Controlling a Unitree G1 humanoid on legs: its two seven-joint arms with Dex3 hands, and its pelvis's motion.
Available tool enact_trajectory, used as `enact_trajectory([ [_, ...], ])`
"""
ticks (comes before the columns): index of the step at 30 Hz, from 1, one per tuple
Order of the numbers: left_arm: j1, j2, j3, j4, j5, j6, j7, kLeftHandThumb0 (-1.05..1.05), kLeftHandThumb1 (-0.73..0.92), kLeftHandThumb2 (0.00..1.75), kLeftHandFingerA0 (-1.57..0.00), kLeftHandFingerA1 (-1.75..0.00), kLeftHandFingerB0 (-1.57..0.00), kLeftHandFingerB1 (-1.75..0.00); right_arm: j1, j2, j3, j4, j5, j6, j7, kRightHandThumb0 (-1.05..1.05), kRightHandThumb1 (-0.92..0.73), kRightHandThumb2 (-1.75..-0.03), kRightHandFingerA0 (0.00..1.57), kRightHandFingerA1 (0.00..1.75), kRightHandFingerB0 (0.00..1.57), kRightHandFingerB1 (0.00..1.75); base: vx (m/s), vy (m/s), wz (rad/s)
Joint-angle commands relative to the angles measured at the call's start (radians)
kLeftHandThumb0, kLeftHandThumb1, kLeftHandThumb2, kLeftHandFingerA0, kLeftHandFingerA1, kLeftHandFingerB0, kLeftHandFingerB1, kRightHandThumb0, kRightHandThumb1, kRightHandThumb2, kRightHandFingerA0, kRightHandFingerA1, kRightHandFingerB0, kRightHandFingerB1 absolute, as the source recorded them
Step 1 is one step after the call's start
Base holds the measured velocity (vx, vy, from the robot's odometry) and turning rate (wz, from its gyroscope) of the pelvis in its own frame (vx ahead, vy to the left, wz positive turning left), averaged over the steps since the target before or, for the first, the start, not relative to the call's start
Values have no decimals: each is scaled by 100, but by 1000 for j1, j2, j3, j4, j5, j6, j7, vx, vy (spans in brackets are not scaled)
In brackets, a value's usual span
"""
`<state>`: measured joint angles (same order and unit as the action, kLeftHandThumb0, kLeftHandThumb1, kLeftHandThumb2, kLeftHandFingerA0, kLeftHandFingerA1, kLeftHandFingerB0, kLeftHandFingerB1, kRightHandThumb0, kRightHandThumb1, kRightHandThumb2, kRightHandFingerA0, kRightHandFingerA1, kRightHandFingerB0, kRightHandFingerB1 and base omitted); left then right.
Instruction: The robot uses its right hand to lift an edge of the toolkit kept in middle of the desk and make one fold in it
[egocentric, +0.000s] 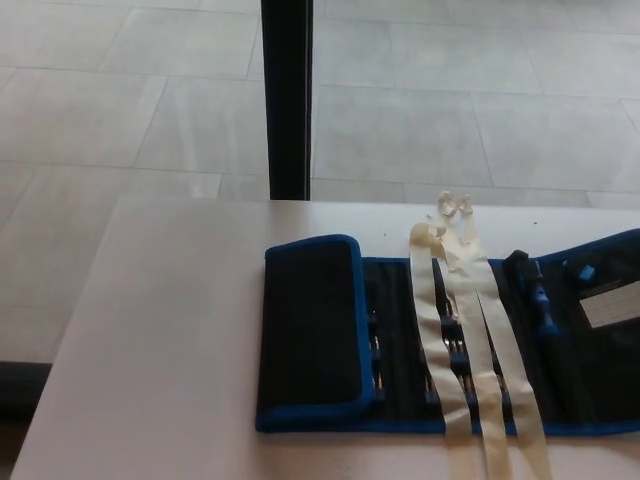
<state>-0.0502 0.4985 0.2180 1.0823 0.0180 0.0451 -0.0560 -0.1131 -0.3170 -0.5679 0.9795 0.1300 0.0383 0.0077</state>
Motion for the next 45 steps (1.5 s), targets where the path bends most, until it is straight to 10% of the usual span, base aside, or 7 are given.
enact_trajectory([
  [1,-101,137,181,154,-143,44,22,-74,89,66,-48,-69,-41,-56,-139,-149,-488,82,480,-2,-132,-77,-87,-72,66,125,18,90,0,0,0],
  [16,-100,128,224,186,-126,29,15,-74,89,66,-48,-71,-41,-57,-359,-338,-646,63,453,-7,-215,-86,-86,-66,91,113,12,105,0,0,0],
  [17,-98,128,223,187,-122,24,16,-76,89,66,-47,-71,-40,-55,-378,-346,-647,54,452,-2,-219,-86,-65,-110,92,109,31,83,0,0,0],
  [18,-98,128,224,190,-121,20,13,-75,88,66,-47,-70,-39,-54,-409,-350,-641,34,447,2,-216,-86,-86,-64,72,102,16,100,0,0,0],
  [26,-101,130,223,202,-112,13,0,-73,68,107,-44,-70,-32,-59,-520,-336,-580,-120,423,82,-254,-83,-83,-65,79,94,30,94,0,0,0],
  [27,-104,129,227,202,-116,17,5,-76,88,67,-46,-70,-35,-52,-541,-335,-565,-146,424,105,-268,-83,-80,-64,89,84,34,82,0,0,0],
  [45,-99,129,215,210,-114,3,-1,-75,89,67,-45,-68,-35,-50,-262,-39,-167,-667,441,330,-101,-58,-80,-65,51,51,28,37,0,0,0],
])
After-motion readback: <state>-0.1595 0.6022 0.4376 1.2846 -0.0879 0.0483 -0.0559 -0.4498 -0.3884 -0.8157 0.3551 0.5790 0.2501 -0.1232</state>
